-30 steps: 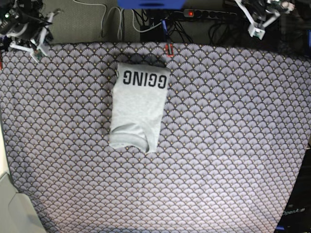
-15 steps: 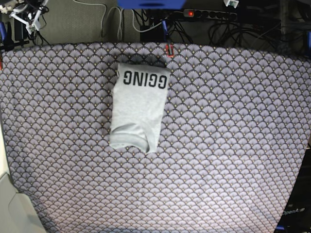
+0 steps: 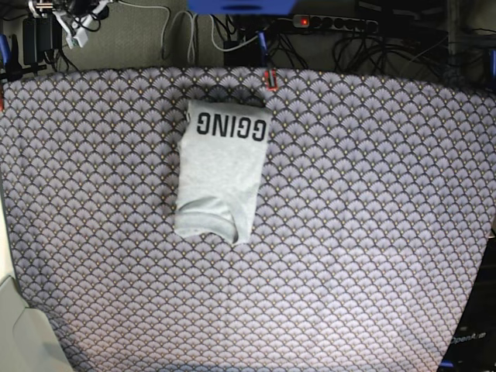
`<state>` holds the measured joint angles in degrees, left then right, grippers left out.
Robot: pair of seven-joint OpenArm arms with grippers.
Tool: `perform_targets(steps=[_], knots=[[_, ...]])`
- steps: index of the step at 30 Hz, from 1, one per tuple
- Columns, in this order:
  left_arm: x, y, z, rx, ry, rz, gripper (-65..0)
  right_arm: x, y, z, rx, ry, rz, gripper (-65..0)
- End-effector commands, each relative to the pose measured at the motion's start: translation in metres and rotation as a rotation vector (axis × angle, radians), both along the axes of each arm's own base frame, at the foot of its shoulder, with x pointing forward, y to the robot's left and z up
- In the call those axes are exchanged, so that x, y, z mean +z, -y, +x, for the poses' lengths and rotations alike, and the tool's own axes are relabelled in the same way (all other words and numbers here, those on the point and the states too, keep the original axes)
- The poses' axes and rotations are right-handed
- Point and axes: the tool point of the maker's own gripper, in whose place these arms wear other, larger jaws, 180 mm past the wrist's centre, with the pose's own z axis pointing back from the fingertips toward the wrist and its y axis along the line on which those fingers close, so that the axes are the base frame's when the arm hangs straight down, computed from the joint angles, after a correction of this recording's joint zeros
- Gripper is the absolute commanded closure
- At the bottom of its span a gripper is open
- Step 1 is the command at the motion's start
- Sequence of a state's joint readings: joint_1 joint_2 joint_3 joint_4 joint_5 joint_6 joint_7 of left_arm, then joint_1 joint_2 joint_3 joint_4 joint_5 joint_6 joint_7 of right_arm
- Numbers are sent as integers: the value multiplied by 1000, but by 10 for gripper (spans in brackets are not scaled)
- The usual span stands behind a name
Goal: Fold the T-shirt properly
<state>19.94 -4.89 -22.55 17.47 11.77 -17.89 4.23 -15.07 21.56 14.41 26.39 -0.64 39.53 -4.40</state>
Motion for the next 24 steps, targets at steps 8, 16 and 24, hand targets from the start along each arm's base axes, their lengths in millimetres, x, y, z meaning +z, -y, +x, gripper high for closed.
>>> perform_targets(steps=[8,16,24], knots=[[-13,-15,49,22,59,122,-4,-29,-43,-14,76,-31,-124,0],[-13,-43,72,24,107,288,-5,-48,-58,-20,41,64,-372,0],[-15,-40,87,31,120,299,-5,-43,-42,-15,44,96,-480,0]])
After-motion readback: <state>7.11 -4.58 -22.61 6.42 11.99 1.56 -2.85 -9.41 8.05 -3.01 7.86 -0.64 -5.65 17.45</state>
